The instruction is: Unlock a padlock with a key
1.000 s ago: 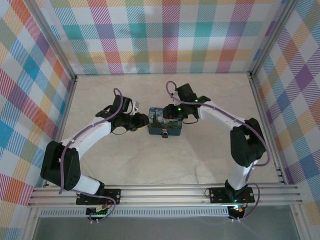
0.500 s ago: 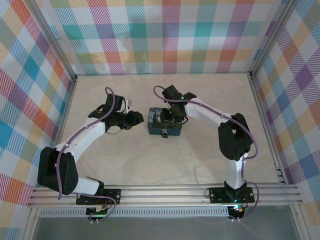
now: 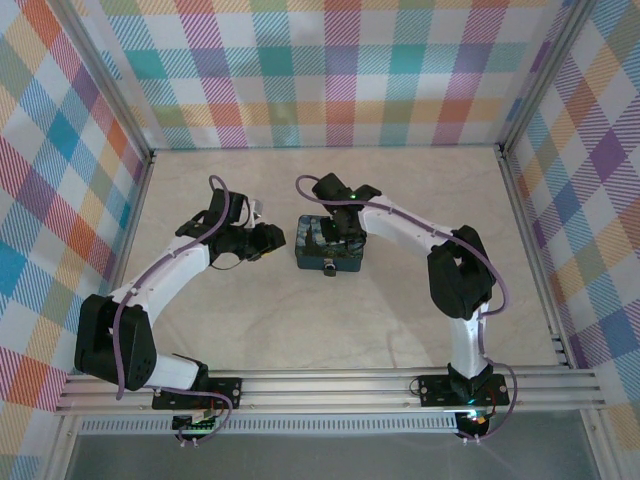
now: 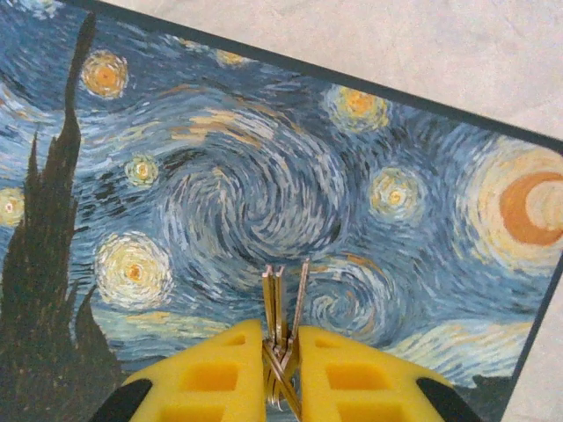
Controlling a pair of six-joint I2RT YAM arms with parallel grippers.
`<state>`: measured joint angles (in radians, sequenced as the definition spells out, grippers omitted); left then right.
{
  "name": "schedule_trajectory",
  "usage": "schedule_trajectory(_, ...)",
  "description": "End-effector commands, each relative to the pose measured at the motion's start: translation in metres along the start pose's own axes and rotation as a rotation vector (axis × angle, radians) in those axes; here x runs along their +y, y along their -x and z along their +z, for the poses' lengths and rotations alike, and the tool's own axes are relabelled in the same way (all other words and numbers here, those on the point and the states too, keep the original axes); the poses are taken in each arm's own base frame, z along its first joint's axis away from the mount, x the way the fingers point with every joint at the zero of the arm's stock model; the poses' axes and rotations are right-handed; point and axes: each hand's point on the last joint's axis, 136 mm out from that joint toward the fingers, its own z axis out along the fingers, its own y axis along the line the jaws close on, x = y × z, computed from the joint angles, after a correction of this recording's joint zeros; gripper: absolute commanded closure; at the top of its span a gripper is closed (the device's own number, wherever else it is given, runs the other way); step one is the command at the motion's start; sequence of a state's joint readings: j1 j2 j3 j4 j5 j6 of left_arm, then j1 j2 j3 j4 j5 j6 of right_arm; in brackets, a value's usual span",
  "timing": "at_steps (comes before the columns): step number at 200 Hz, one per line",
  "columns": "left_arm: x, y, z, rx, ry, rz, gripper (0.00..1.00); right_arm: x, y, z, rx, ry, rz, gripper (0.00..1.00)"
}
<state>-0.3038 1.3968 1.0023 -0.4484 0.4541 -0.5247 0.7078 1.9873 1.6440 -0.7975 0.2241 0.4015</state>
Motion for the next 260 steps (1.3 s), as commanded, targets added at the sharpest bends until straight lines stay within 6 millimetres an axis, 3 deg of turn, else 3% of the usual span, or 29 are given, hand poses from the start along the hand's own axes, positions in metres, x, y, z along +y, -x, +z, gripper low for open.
schedule_trajectory(1,0.004,-0.002,-0.008,-0.001,0.013,0.012,0.63,-0.024,-0.052,0.039,0.191,-0.113,-0.062,0.93)
schedule_trajectory(24,0.003,-0.001,-0.009,0.0,0.014,0.01,0.63,-0.018,-0.05,0.032,0.155,-0.049,-0.087,0.96)
schedule_trajectory(44,-0.005,0.001,-0.012,0.005,-0.013,0.002,0.63,-0.007,-0.038,0.015,0.065,0.045,-0.116,0.99)
schedule_trajectory(72,-0.034,0.013,-0.024,0.014,-0.081,0.009,0.63,0.022,-0.022,-0.03,-0.091,0.264,-0.206,1.0)
schedule_trajectory(105,-0.074,0.025,-0.031,0.062,-0.211,0.08,0.63,0.056,-0.023,-0.085,-0.16,0.614,-0.299,1.0)
schedule_trajectory(134,-0.107,0.016,-0.037,0.142,-0.386,0.2,0.64,0.07,-0.032,-0.129,-0.174,0.926,-0.322,0.99)
schedule_trajectory(153,-0.111,0.007,-0.037,0.167,-0.432,0.266,0.71,0.071,-0.035,-0.149,-0.179,1.079,-0.317,0.99)
schedule_trajectory(172,-0.115,0.002,-0.036,0.183,-0.479,0.281,0.8,0.068,-0.037,-0.159,-0.177,1.171,-0.316,0.99)
schedule_trajectory(226,-0.127,-0.01,-0.03,0.193,-0.53,0.299,0.73,0.067,-0.038,-0.162,-0.163,1.23,-0.326,0.98)
schedule_trajectory(260,-0.122,-0.018,-0.018,0.214,-0.513,0.28,0.73,0.068,-0.034,-0.161,-0.159,1.238,-0.312,0.98)
